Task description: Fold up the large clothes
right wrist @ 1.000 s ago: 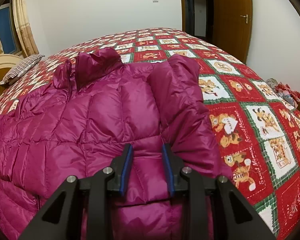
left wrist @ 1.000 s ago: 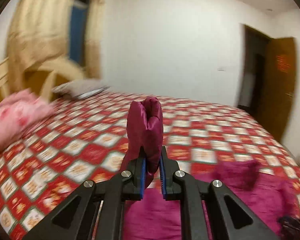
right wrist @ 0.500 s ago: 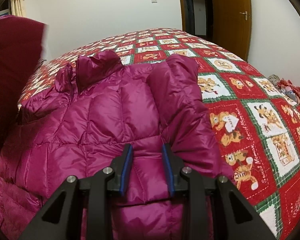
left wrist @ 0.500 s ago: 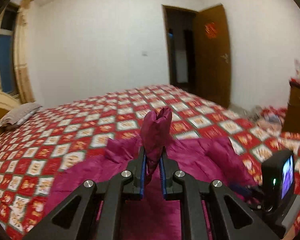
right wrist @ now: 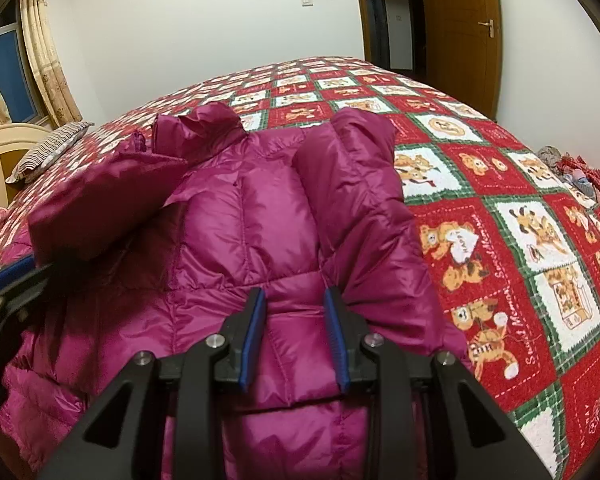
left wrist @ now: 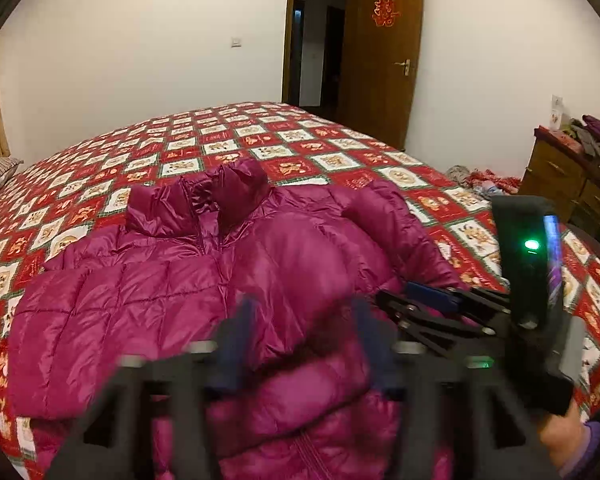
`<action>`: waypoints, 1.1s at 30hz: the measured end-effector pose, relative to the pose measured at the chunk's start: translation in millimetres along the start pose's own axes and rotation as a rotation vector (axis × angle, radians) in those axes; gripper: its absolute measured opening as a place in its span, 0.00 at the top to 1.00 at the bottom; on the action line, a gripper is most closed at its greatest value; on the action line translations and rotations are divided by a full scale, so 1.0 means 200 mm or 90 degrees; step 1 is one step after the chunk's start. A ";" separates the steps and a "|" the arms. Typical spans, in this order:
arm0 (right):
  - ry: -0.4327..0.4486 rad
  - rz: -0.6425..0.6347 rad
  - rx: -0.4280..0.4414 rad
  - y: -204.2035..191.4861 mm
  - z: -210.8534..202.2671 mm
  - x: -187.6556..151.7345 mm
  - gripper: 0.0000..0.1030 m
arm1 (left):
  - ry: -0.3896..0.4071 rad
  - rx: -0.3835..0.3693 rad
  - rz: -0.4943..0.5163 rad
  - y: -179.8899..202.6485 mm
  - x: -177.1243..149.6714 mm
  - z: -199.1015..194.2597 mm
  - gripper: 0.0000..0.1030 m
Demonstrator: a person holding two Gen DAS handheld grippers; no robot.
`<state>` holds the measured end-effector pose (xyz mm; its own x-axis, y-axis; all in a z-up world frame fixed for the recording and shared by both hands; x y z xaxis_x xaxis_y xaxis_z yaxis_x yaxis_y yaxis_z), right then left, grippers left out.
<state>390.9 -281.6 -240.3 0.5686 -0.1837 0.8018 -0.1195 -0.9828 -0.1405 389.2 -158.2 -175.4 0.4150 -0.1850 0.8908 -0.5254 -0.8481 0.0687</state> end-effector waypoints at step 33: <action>0.016 -0.073 0.061 -0.35 -0.14 0.24 0.83 | 0.033 0.294 -0.157 -1.06 0.04 -0.59 0.20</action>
<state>403.8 -220.4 -174.8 0.5540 -0.0707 0.8295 0.0247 -0.9946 -0.1013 416.2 78.7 -129.3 0.4418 0.0631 0.8949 -0.0292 -0.9960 0.0846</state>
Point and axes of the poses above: each gripper's, at about its wrist camera, not at the fingertips, and z roughly the way its jaws point, y to its right, x to its top, the point moved 8 cm from there along z, roughly the way its jaws point, and after that the axes turned 10 degrees about y, right-handed, at the moved point
